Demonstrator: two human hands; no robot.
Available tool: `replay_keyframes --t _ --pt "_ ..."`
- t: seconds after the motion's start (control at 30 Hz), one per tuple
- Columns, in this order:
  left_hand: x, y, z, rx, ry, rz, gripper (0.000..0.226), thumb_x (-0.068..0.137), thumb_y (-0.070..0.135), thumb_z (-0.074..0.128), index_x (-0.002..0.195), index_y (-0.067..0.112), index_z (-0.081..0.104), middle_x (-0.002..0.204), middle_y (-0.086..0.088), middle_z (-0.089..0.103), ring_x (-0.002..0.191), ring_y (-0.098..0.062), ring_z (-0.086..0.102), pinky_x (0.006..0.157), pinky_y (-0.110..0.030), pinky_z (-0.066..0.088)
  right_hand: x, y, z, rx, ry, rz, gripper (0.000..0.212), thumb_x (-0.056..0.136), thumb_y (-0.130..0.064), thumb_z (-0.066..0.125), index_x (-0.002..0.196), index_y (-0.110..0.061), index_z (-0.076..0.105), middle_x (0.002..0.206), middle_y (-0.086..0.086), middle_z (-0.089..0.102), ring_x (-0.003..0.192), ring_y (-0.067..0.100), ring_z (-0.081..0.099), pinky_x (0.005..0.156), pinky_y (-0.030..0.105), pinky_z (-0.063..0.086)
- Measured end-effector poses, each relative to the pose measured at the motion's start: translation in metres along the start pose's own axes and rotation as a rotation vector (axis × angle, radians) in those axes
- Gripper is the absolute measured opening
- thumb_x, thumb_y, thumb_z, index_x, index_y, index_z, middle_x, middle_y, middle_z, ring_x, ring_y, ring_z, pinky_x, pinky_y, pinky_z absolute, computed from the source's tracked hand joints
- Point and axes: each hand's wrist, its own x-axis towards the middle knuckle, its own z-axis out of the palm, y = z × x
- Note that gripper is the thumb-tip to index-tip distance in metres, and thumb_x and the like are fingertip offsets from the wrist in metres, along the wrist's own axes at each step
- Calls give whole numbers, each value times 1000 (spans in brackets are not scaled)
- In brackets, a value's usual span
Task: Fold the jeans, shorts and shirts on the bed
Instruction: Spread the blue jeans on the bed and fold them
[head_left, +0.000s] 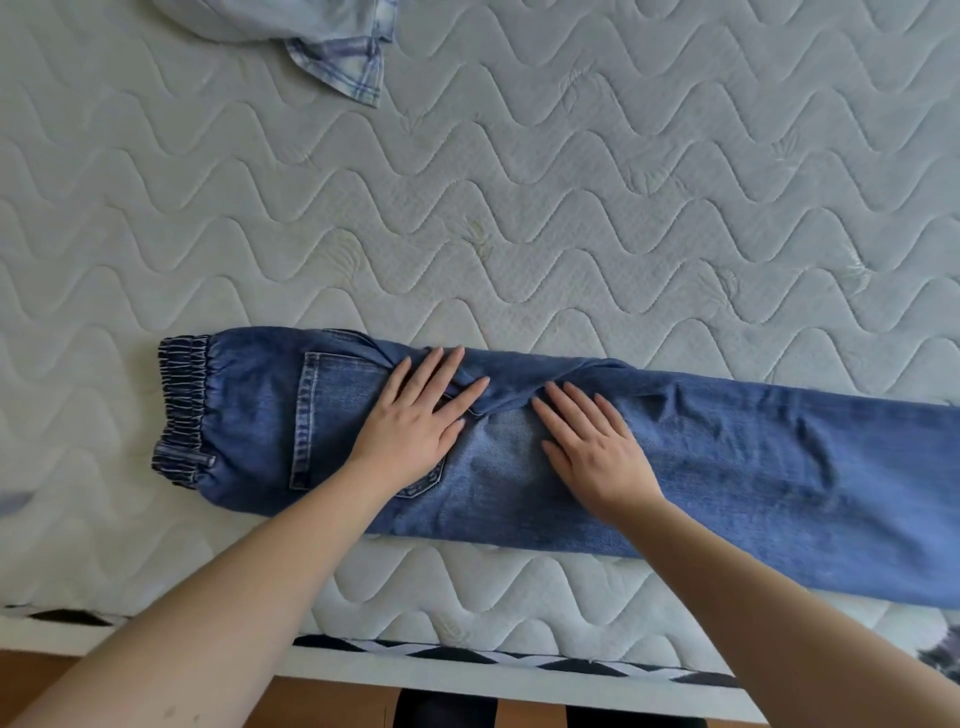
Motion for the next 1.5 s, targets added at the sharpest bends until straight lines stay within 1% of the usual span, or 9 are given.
replay_keyframes --t 0.23,0.4,0.67,0.83,1.0,1.1,1.23,1.37,1.5 --pt "12 8 -26 -138 143 -50 39 82 9 73 120 18 70 142 -11 53 133 -31 48 106 -52 41 2 -8 -17 145 294 225 36 98 -27 44 123 -10 63 130 6 59 125 27 50 110 40 30" --pt "13 16 -33 -169 337 -45 28 92 4 61 118 11 70 133 -4 62 128 -27 54 104 -46 44 9 -16 -22 212 327 239 35 94 -21 46 124 -11 61 130 5 57 123 24 46 104 40 29" --pt "-5 18 -15 -104 177 11 34 90 16 64 124 15 67 128 -14 60 117 -31 59 94 -45 49 21 -19 -26 224 285 377 20 88 -6 58 103 -10 70 102 5 67 99 31 58 89 41 38" --pt "10 0 -30 -371 123 -33 33 97 30 48 108 8 71 107 -11 65 98 -30 62 79 -42 54 38 -41 -30 266 404 396 27 91 -16 44 105 -11 67 100 7 62 91 31 54 82 39 37" --pt "51 -15 -33 -515 47 -226 17 93 16 60 106 4 62 96 -14 68 89 -35 64 73 -41 50 90 -71 -26 336 326 319 38 94 -13 45 130 -12 57 135 6 56 126 26 48 108 40 32" --pt "56 -7 -18 -344 130 -200 25 87 11 63 113 7 63 105 -16 63 93 -37 60 79 -46 50 103 -78 -8 295 142 328 47 103 -23 35 149 -16 36 157 2 32 148 20 21 121 39 9" --pt "37 -10 6 -67 146 -257 51 98 34 43 146 19 42 152 -12 40 139 -31 39 115 -49 26 83 -65 11 124 50 273 56 103 -39 32 155 -19 22 163 -2 16 150 16 10 122 37 2" --pt "16 -24 16 0 16 -328 70 96 60 27 156 28 14 162 -17 14 147 -40 16 119 -56 8 62 -29 12 -17 -7 217 64 100 -53 27 156 -24 17 163 -2 13 150 17 10 122 37 1" --pt "1 -24 15 11 -47 -533 86 86 77 16 156 29 0 158 -29 7 148 -42 7 117 -60 5 27 26 3 -68 -41 380 70 98 -63 25 156 -31 4 164 -5 2 151 16 1 121 37 -4"
